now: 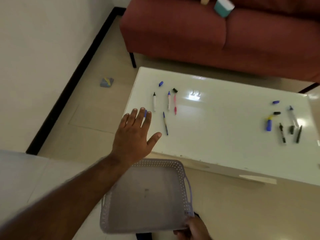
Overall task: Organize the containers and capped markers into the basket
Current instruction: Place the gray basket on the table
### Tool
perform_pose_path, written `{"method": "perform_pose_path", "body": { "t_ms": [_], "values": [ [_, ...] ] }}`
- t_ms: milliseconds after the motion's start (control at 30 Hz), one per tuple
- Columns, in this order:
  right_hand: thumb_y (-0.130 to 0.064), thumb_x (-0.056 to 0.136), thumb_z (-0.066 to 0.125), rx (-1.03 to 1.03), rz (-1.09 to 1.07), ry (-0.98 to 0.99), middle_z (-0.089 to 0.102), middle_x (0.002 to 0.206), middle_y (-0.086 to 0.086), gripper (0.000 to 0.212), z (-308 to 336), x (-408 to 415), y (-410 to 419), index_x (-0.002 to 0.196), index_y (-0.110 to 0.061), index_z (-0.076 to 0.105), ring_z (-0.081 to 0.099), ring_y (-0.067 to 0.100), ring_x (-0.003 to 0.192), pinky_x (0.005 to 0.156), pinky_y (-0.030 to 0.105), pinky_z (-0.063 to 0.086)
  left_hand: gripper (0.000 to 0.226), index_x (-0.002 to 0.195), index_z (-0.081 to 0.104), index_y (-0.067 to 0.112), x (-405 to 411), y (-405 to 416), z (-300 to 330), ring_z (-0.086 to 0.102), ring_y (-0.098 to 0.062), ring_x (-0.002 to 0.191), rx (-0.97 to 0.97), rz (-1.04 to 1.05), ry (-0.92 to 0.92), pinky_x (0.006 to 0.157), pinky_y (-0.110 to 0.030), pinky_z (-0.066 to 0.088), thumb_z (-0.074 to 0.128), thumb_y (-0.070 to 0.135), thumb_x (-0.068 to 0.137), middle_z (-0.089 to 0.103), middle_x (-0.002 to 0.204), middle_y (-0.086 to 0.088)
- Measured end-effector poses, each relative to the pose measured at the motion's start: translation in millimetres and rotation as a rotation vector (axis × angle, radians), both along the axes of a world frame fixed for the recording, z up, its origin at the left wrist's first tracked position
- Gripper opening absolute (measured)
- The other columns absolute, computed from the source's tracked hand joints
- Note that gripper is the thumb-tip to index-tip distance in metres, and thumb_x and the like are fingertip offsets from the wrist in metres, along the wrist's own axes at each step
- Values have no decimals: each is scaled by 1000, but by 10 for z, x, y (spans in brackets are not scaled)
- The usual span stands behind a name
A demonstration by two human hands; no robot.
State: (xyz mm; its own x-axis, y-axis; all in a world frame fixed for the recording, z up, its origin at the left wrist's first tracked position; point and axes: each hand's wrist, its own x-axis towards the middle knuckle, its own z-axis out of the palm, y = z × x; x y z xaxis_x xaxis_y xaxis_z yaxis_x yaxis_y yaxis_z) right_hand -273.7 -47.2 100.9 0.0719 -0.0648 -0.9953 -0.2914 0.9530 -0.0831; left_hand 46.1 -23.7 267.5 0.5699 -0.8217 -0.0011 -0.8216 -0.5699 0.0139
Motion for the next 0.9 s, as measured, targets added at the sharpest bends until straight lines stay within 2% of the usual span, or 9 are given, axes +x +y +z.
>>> {"method": "perform_pose_path", "body": {
  "t_ms": [33,100,133,200,267,400,500,767,900],
  "values": [
    [1,95,55,-57,8,-16,67,105,24,16,295,-41,-123,108,10,54,68,43,84,65,43,60,77,149,37,9,20,-64,154,32,-36,144,-12,4,-3,117,-50,23,29,64,97,36,155,-18],
    [16,90,40,-123,-9,-78,71,88,21,34,618,-100,-357,113,0,60,68,36,60,52,41,59,78,148,39,8,35,-187,397,34,-37,142,-32,18,-7,116,-50,25,28,65,96,38,154,-18],
    [16,87,38,-147,-48,-103,71,80,20,43,801,-9,-529,117,-4,62,64,31,49,46,38,57,79,147,40,8,38,-258,500,35,-37,142,-40,22,-5,116,-50,25,27,65,95,39,153,-18],
    [13,86,39,-254,-9,-114,67,66,18,43,1077,-1,-804,118,-6,61,57,25,39,39,31,53,80,146,42,7,-1,-415,620,36,-38,140,-46,12,13,115,-50,26,26,65,94,41,152,-19],
    [10,87,41,-358,-3,-95,66,65,18,38,1288,43,-1120,116,-5,61,62,27,43,37,28,53,81,145,43,6,-57,-569,649,37,-38,139,-31,-5,22,114,-50,28,26,66,93,42,151,-19],
    [9,86,43,-469,-54,-128,69,78,20,36,1478,148,-1742,113,-7,61,70,30,55,43,28,56,80,141,45,5,-230,-954,567,41,-39,134,-1,-67,16,110,-50,32,28,65,91,46,146,-21],
    [9,87,43,-524,-97,-151,68,93,25,35,1361,208,-2157,115,-4,59,72,34,62,47,29,57,80,142,43,6,-353,-1302,415,41,-38,135,16,-94,6,109,-49,33,26,65,91,45,147,-20],
    [-6,95,52,-583,-129,-174,69,106,26,22,838,312,-3031,117,-7,59,74,34,67,52,30,58,85,147,38,8,-617,-2008,-167,37,-37,139,49,-80,39,113,-49,30,17,67,89,40,152,-17],
    [-9,95,55,-616,-93,-71,70,97,23,19,601,148,-3376,114,-4,57,74,33,68,53,31,58,84,149,36,9,-643,-2192,-400,35,-34,141,94,-87,18,113,-47,30,15,67,91,38,154,-15]
  ]
}}
